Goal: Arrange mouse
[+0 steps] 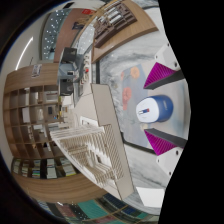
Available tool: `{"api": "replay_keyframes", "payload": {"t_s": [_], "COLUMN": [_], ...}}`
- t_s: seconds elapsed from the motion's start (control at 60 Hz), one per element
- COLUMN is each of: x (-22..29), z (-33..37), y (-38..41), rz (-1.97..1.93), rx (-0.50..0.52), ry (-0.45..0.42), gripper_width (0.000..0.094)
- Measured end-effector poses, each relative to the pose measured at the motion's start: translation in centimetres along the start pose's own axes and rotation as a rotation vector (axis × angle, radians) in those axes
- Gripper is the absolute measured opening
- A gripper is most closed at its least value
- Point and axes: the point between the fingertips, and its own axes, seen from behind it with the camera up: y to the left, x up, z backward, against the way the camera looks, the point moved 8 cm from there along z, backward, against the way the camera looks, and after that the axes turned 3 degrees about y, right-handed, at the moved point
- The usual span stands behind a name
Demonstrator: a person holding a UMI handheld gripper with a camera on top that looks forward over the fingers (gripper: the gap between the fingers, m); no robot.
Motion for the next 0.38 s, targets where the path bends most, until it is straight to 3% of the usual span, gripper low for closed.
{"api": "replay_keyframes", "payload": {"t_s": [0.133,0.383], "x": [-1.8,-12.6], "z": [7.5,20.2], "y": [-0.8,-4.7], "rz": [0.006,-0.179], "rx": [0.031,0.094], "ry": [-0.055,-0.088], "gripper_width": [0.0801,0.0803]}}
